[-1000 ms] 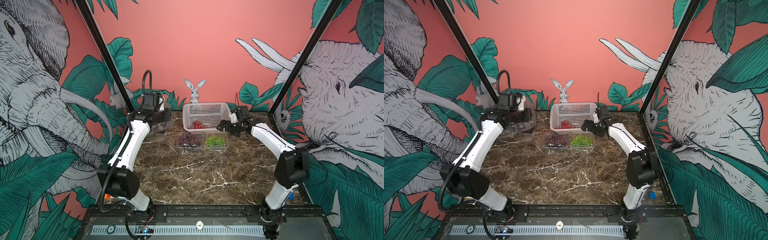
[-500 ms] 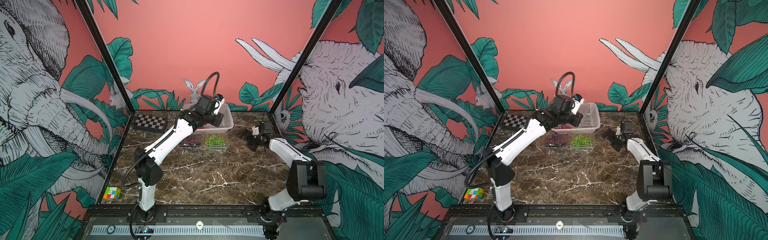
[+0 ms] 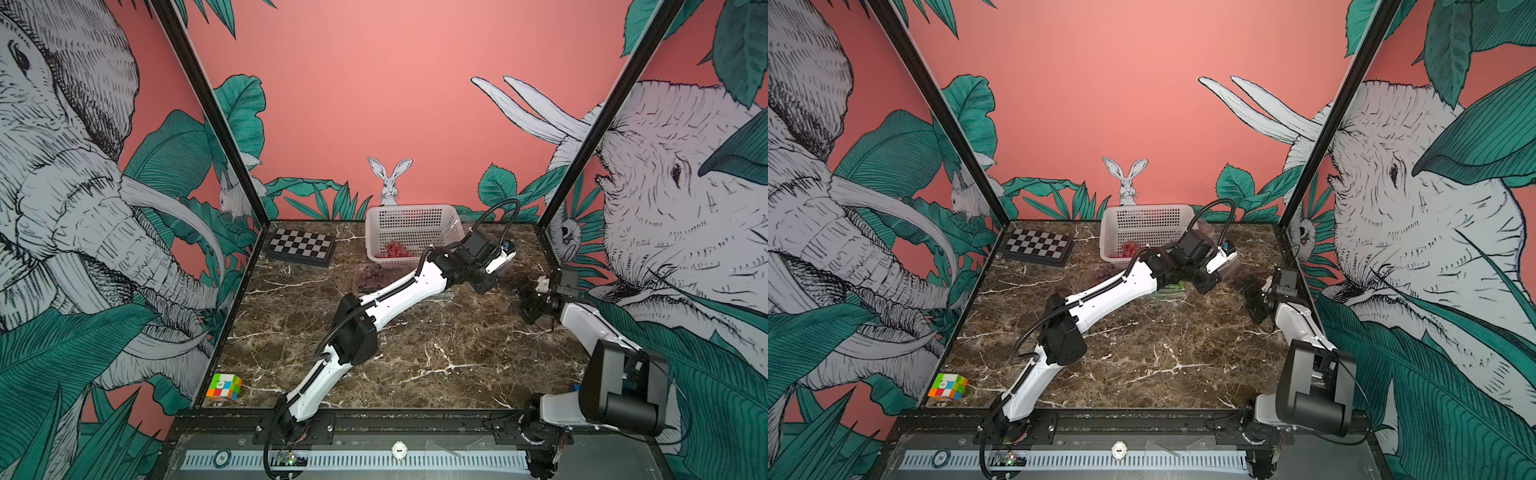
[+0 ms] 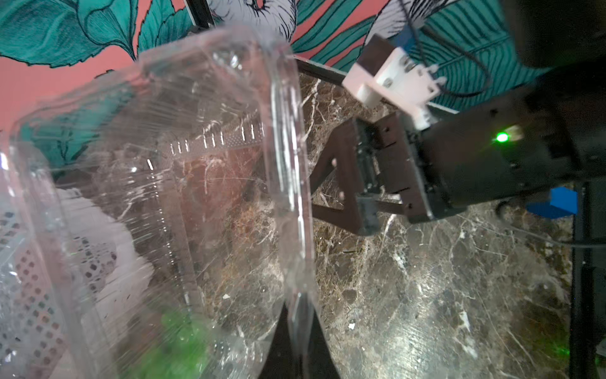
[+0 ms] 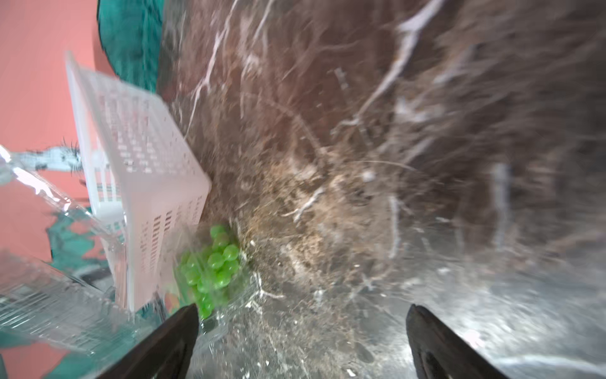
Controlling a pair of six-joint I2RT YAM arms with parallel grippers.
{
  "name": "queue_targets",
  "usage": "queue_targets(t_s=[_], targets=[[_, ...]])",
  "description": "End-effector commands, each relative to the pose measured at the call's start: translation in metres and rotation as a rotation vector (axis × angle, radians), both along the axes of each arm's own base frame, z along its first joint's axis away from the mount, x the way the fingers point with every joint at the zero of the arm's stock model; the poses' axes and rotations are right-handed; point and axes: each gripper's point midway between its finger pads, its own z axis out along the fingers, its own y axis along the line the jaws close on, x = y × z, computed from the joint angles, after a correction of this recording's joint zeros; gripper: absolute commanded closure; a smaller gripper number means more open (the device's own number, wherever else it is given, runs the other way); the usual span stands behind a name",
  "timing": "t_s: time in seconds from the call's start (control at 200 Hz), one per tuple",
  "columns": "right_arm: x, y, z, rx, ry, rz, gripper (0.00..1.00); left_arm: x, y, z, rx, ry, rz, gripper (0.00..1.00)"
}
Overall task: Pack grapes into containers
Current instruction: Place the packing box at the center of the board.
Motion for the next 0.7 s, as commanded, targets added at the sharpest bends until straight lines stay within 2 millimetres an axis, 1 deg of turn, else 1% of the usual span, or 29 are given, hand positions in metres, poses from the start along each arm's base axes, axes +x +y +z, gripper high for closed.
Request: queue_targets(t_s=[0.0, 0.06, 0.22, 0.26, 0.31, 0.37, 0.405, 0.485, 0.545, 0.62, 0.695], targets=[[0.005, -0.012, 0.017, -0.049, -0.062, -0.049, 0.02, -0.006, -0.013, 0.005, -0.027, -0.029, -0.061, 0.97], [0.003, -0.014, 0.018, -0.068, -0.047, -0.047, 0.02, -0.009, -0.017, -0.006, -0.019, -0.012, -0.069, 0.97], [-0.001, -0.027, 0.021, -0.095, -0.045, -0.089, 0.02, -0.017, -0.025, -0.024, -0.015, 0.031, -0.079, 0.95], [-0.002, -0.030, 0.022, -0.102, -0.050, -0.103, 0.02, -0.018, -0.026, -0.030, -0.009, 0.043, -0.076, 0.92], [-0.002, -0.031, 0.024, -0.105, -0.056, -0.109, 0.02, -0.018, -0.026, -0.037, -0.002, 0.061, -0.073, 0.85], [-0.003, -0.032, 0.025, -0.110, -0.056, -0.111, 0.02, -0.019, -0.026, -0.043, 0.004, 0.081, -0.065, 0.82], [-0.004, -0.033, 0.025, -0.114, -0.054, -0.115, 0.02, -0.019, -0.027, -0.045, 0.002, 0.091, -0.057, 0.79], [-0.005, -0.034, 0.026, -0.116, -0.055, -0.123, 0.02, -0.019, -0.027, -0.044, -0.007, 0.105, -0.042, 0.69], [-0.005, -0.034, 0.027, -0.114, -0.060, -0.129, 0.02, -0.018, -0.026, -0.039, -0.016, 0.110, -0.026, 0.67], [-0.006, -0.035, 0.029, -0.120, -0.061, -0.136, 0.02, -0.018, -0.025, -0.035, -0.023, 0.115, -0.013, 0.57], [-0.008, -0.037, 0.033, -0.138, -0.064, -0.142, 0.02, -0.019, -0.025, -0.033, -0.033, 0.130, -0.004, 0.52]])
